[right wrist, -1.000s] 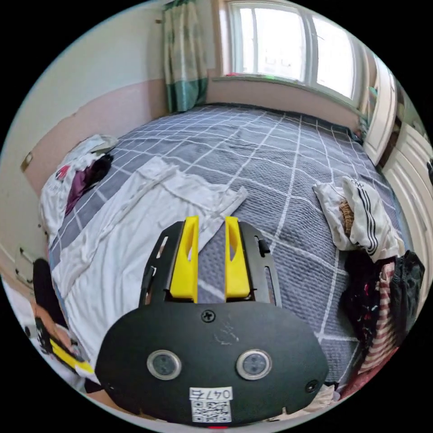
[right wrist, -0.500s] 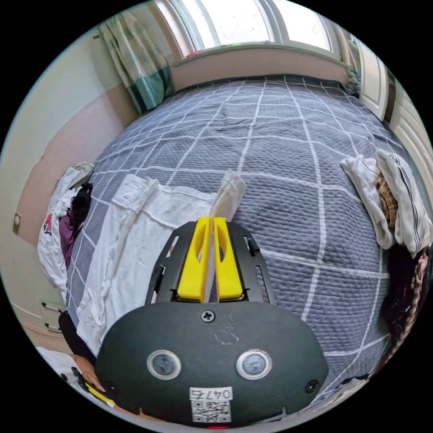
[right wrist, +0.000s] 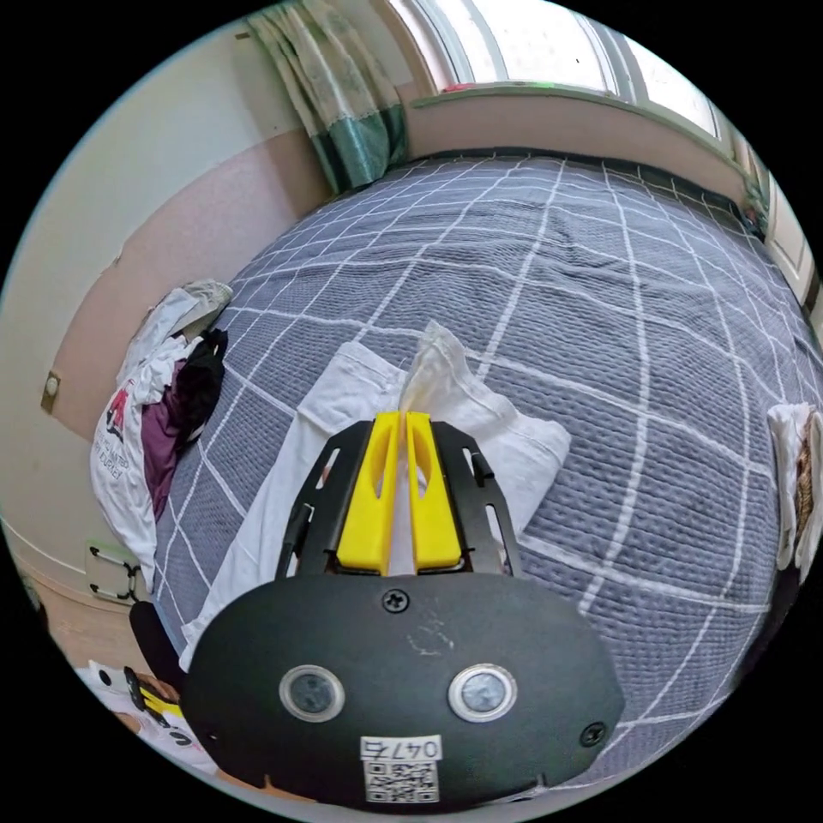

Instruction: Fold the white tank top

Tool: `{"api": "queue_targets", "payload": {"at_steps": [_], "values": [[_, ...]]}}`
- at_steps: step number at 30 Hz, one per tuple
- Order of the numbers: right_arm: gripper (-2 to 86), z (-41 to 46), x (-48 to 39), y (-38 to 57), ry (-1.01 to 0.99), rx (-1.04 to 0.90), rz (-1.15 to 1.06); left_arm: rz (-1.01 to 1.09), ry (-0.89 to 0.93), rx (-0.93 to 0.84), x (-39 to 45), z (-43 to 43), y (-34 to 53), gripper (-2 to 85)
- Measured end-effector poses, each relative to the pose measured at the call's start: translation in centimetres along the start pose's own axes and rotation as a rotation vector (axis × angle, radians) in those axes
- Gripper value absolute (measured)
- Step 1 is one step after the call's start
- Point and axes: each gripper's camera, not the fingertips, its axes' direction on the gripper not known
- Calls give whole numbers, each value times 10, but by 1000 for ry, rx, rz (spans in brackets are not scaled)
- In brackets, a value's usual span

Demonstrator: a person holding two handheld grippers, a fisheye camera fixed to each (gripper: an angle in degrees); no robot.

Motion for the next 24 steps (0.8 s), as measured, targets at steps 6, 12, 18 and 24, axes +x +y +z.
{"api": "queue_targets", "payload": {"at_steps": [6, 12, 18, 24], "values": [[101, 11, -19, -7, -63, 27, -47, -29, 5, -19, -14, 5, 21, -6], [83, -78, -90, 74, -192, 146, -362, -34, 23, -19, -6, 4, 31, -7], [61, -141, -170, 237, -218, 3, -537, -25, -77, -18, 15, -3, 41, -9], [79, -129, -221, 283, -107, -119, -508, 25, -216, -44, 38, 2, 46, -9]]}}
